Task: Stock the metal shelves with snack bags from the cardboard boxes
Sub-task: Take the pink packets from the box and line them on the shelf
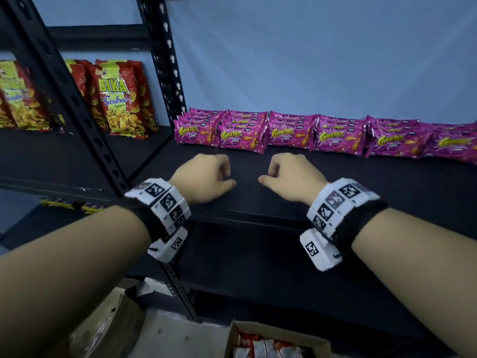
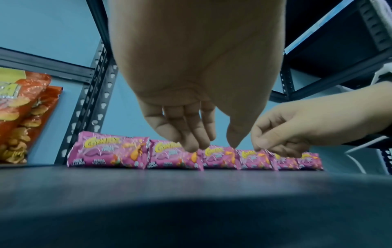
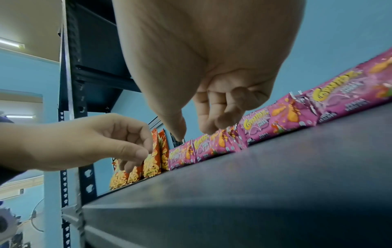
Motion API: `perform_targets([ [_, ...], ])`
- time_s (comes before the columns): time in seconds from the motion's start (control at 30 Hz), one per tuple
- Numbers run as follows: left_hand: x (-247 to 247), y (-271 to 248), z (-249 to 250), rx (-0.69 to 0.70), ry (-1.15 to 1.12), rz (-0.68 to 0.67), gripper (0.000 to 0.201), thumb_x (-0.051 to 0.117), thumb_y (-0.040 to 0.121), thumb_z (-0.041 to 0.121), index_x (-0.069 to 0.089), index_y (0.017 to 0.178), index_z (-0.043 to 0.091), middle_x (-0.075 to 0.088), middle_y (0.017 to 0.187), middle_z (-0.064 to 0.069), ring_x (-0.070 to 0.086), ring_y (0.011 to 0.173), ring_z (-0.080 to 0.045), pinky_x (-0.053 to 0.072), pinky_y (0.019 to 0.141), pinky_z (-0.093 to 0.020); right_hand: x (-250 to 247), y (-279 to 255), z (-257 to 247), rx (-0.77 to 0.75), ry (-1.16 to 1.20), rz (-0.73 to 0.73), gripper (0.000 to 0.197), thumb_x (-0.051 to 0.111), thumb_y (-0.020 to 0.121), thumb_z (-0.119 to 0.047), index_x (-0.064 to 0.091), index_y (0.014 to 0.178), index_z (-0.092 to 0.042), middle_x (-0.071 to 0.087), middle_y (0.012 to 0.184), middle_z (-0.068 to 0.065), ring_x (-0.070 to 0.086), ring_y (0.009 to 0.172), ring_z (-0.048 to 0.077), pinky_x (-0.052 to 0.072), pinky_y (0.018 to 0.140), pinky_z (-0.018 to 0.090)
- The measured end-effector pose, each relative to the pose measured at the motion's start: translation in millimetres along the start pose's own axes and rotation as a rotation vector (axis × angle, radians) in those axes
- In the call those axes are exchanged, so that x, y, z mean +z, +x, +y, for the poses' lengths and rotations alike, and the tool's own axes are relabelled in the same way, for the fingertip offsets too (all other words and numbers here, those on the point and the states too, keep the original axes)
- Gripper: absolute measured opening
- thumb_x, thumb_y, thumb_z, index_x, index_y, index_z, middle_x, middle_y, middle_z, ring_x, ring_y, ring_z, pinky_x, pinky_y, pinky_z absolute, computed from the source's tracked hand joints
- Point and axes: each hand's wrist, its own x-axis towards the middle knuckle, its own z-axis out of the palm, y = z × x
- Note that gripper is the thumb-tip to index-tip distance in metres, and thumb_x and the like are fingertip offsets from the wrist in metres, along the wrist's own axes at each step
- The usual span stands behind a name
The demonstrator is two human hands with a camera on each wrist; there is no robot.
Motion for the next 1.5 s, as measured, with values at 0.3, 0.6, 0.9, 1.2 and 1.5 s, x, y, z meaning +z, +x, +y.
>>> perform_targets([
  [0.3,103,-85,38,0.148,-0.122,-0.014,0.017,0.068,0.090,0.040,0.053,0.084,0.033,0.058,0.072,0.014,0.056,0.066,-0.002,0.051,0.062,-0.033,63,-123,56,-0.142,0.238,0.115,0.026,0.066,0.094,-0.033,0.053,0.072,-0.025,0.052,0.054,-0.008,0.052,0.053,0.013,0.050,0.054,0.036],
  [0.6,238,-136,31,0.028,-0.208,-0.382,0.014,0.069,0.090,0.037,0.058,0.085,0.030,0.062,0.072,0.012,0.058,0.069,-0.003,0.055,0.068,-0.038,177,-198,140,0.184,0.284,-0.192,0.021,0.068,0.094,-0.030,0.057,0.076,-0.029,0.061,0.059,-0.008,0.057,0.053,0.012,0.055,0.055,0.041],
  [0.9,381,-202,35,-0.011,-0.228,-0.745,0.005,0.066,0.094,0.026,0.063,0.090,0.026,0.056,0.071,0.011,0.064,0.077,-0.003,0.041,0.067,-0.017,309,-306,226,0.668,0.349,-0.421,0.009,0.069,0.093,-0.025,0.062,0.088,-0.025,0.072,0.092,-0.002,0.064,0.083,0.016,0.053,0.079,0.031],
  [1.2,564,-264,33,-0.091,-0.262,-1.033,0.044,0.078,0.085,0.044,0.058,0.122,0.032,0.064,0.105,0.009,0.060,0.095,-0.010,0.044,0.077,-0.019,443,-399,298,1.374,0.556,-0.325,0.054,0.077,0.074,-0.052,0.055,0.114,-0.021,0.066,0.108,0.008,0.063,0.104,0.030,0.050,0.090,0.033],
  [1.5,747,-311,16,-0.042,-0.156,-1.126,0.076,0.080,0.085,0.037,0.042,0.149,0.018,0.052,0.145,-0.001,0.050,0.134,-0.024,0.039,0.110,-0.033,612,-400,349,1.602,0.873,-0.157,0.068,0.080,0.087,-0.035,0.053,0.145,-0.012,0.060,0.141,0.010,0.059,0.126,0.029,0.049,0.100,0.033],
])
